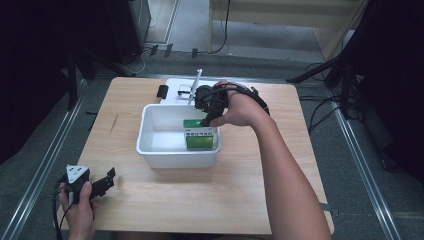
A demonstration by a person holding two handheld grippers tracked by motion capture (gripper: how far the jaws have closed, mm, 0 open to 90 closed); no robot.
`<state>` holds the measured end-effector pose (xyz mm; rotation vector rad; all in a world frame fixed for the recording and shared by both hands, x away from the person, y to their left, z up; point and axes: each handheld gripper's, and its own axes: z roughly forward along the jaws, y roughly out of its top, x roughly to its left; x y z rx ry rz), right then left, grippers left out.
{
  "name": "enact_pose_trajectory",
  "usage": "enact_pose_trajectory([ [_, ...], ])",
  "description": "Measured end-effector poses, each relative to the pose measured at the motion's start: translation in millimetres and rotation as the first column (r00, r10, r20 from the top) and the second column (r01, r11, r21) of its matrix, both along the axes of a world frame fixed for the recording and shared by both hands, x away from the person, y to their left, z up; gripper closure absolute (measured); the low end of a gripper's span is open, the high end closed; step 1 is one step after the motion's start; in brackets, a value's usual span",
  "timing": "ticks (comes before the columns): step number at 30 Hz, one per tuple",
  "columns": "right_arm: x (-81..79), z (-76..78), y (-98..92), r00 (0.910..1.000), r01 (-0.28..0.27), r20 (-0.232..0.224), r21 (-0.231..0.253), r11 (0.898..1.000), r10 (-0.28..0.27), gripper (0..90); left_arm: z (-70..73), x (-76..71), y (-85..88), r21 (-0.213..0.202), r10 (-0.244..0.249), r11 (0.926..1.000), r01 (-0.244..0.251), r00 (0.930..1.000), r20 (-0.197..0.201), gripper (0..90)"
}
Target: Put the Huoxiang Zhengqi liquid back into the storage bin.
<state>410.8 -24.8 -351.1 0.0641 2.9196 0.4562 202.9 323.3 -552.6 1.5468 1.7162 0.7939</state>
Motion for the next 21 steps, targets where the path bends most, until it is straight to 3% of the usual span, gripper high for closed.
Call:
enact_pose_trajectory([
  [3, -1.6, 7.3, -7.5, 0.9988, 0.048, 0.008, 0.031, 0.998, -0.048, 45.7, 0.0, -0.1, -0.1, 0.001, -0.001, 1.0000, 0.001, 1.0000, -0.002, 14.6],
  [6, -3.1, 13.9, -16.8, 0.9928, 0.119, -0.005, 0.089, 0.989, -0.119, 43.7, -0.1, 0.0, -0.3, -0.001, 0.001, 1.0000, -0.001, 1.0000, 0.000, 14.5],
  [12, -3.7, 19.4, -38.4, 0.9719, 0.235, -0.036, 0.231, 0.944, -0.233, 38.0, -0.2, 0.0, -0.5, 0.003, 0.001, 1.0000, -0.001, 1.0000, 0.001, 14.6],
  [15, -3.4, 18.4, -50.0, 0.9548, 0.295, -0.052, 0.290, 0.911, -0.293, 36.4, -0.2, 0.1, -0.4, 0.005, 0.001, 1.0000, -0.001, 1.0000, 0.001, 14.5],
  [21, -4.4, 11.2, -75.0, 0.8965, 0.432, -0.102, 0.416, 0.800, -0.431, 35.8, -0.4, 0.1, -0.8, 0.004, 0.003, 1.0000, -0.003, 1.0000, 0.004, 14.5],
])
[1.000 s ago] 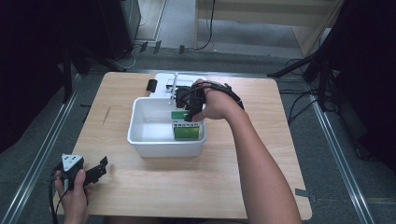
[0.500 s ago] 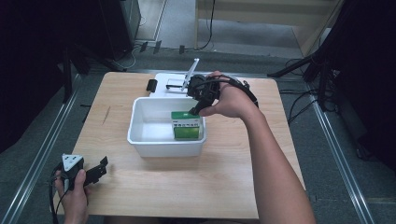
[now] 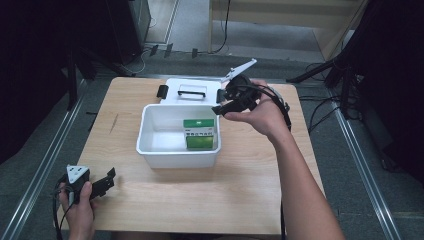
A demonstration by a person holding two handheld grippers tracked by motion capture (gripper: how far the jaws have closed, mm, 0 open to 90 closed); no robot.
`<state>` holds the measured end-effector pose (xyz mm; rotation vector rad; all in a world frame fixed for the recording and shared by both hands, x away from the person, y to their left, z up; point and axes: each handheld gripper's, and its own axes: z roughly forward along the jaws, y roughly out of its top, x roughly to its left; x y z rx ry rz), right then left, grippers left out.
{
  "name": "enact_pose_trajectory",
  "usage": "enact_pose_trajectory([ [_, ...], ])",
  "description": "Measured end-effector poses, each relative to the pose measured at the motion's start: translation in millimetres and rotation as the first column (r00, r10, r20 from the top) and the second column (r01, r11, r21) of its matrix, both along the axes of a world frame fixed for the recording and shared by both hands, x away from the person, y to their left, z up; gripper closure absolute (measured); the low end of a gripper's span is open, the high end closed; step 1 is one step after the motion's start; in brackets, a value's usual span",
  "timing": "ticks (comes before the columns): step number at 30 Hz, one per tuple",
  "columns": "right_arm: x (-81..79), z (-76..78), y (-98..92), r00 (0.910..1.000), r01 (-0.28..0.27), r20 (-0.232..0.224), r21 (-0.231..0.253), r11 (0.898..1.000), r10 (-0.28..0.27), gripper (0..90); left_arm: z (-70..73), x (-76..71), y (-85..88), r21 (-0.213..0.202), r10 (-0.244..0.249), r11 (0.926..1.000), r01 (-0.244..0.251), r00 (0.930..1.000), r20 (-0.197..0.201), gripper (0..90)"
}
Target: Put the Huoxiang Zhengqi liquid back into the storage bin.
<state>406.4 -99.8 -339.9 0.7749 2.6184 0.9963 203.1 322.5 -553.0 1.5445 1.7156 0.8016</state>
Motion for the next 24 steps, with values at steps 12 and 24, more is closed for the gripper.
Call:
enact_pose_trajectory([
  [12, -14.4, -21.5, -42.9, 0.9833, 0.177, 0.004, 0.221, 0.959, -0.182, 29.1, 0.0, -0.4, -0.3, 0.004, 0.000, 1.0000, 0.000, 1.0000, -0.001, 14.5],
  [24, -41.3, -42.8, -75.0, 0.9054, 0.372, 0.079, 0.324, 0.870, -0.417, 0.0, 0.0, -0.6, -0.3, 0.007, -0.002, 1.0000, 0.002, 1.0000, 0.000, 14.5],
])
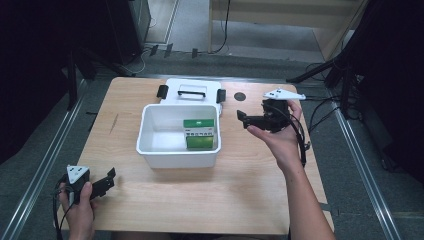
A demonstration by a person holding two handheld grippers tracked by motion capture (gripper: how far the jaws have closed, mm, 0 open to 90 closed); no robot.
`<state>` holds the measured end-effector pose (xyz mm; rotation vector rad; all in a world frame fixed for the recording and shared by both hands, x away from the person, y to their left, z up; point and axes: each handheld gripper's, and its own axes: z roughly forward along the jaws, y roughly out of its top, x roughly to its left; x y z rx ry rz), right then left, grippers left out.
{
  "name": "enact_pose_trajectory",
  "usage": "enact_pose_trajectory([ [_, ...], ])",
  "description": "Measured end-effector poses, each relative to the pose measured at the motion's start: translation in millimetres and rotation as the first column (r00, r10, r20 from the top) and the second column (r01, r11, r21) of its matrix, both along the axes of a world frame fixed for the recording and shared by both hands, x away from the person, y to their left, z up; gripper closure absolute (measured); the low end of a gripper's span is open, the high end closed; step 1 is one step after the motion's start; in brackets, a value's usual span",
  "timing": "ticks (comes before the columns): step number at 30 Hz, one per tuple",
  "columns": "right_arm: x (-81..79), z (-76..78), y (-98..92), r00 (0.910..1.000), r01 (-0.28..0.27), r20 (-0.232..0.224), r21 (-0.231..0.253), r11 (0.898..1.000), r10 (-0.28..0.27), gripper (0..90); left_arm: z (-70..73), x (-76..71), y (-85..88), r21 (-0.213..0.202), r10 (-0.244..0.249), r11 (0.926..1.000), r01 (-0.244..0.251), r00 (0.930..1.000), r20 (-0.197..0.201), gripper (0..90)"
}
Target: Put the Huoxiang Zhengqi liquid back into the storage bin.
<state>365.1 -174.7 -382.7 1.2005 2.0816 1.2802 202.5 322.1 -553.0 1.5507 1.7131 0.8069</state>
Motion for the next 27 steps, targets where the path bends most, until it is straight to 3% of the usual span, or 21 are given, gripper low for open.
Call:
enact_pose_trajectory([
  [11, -23.8, -29.3, -28.0, 0.9950, 0.057, 0.078, 0.057, 0.997, -0.061, 0.0, 0.3, -1.2, -0.2, 0.005, -0.012, 0.9999, 0.012, 0.9999, 0.012, 14.4],
  [14, -29.8, -37.3, -35.9, 0.9913, 0.087, 0.095, 0.051, 0.995, -0.092, 0.0, 0.4, -1.5, -0.2, 0.004, -0.015, 0.9999, 0.014, 0.9998, 0.013, 14.2],
  [20, -41.4, -54.4, -54.3, 0.9846, 0.139, 0.099, 0.055, 0.989, -0.144, 0.0, 0.4, -1.8, -0.5, 0.011, -0.017, 0.9998, 0.017, 0.9998, 0.014, 14.2],
  [27, -54.3, -78.2, -75.1, 0.9806, 0.178, 0.073, 0.061, 0.982, -0.182, 0.0, 0.4, -2.1, -1.1, 0.017, -0.020, 0.9997, 0.020, 0.9997, 0.015, 14.2],
])
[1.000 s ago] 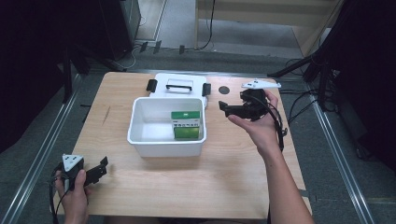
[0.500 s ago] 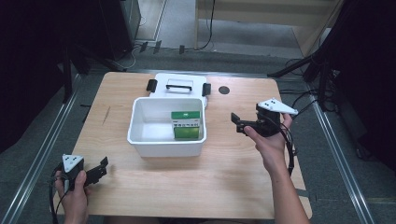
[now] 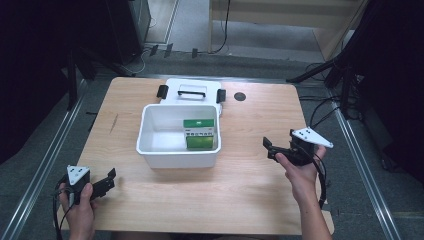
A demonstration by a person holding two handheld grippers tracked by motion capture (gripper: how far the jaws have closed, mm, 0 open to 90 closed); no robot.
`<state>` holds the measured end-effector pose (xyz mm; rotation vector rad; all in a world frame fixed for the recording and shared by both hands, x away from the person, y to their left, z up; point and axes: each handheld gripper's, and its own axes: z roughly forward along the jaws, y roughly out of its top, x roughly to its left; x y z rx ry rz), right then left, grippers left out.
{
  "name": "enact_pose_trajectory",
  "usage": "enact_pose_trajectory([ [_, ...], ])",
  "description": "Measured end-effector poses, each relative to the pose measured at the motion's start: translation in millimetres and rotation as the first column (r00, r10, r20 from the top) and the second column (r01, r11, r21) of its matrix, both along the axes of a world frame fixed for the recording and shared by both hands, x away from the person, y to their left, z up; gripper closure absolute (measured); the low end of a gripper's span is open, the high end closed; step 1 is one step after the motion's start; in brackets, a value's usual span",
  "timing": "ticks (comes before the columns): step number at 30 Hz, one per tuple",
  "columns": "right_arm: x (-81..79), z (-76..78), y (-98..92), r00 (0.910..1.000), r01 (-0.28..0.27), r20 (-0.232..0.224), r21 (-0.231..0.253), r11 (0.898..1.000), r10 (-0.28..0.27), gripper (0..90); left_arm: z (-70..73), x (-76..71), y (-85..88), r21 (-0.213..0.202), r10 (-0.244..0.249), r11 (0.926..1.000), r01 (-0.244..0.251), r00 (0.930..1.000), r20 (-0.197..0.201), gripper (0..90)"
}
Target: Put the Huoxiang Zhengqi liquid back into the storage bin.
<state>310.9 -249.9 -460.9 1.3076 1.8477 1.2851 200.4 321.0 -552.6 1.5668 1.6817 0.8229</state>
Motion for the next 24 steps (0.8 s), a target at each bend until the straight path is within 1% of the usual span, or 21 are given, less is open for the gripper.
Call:
enact_pose_trajectory([
  [4, -6.9, -13.4, -11.1, 0.9997, 0.022, -0.011, 0.006, 1.000, -0.022, 0.0, -0.1, 0.0, -0.6, 0.003, 0.002, 1.0000, -0.002, 1.0000, 0.002, 14.2],
  [13, -23.0, -39.1, -32.2, 0.9980, 0.049, -0.039, 0.012, 0.999, -0.049, 0.0, 0.0, -0.5, -1.3, 0.009, 0.001, 1.0000, -0.001, 1.0000, 0.005, 14.2],
  [24, -44.9, -57.8, -58.6, 0.9943, 0.085, -0.066, 0.021, 0.996, -0.083, 0.0, 0.0, -0.4, -1.3, 0.010, 0.005, 0.9999, -0.005, 1.0000, 0.005, 14.2],
])
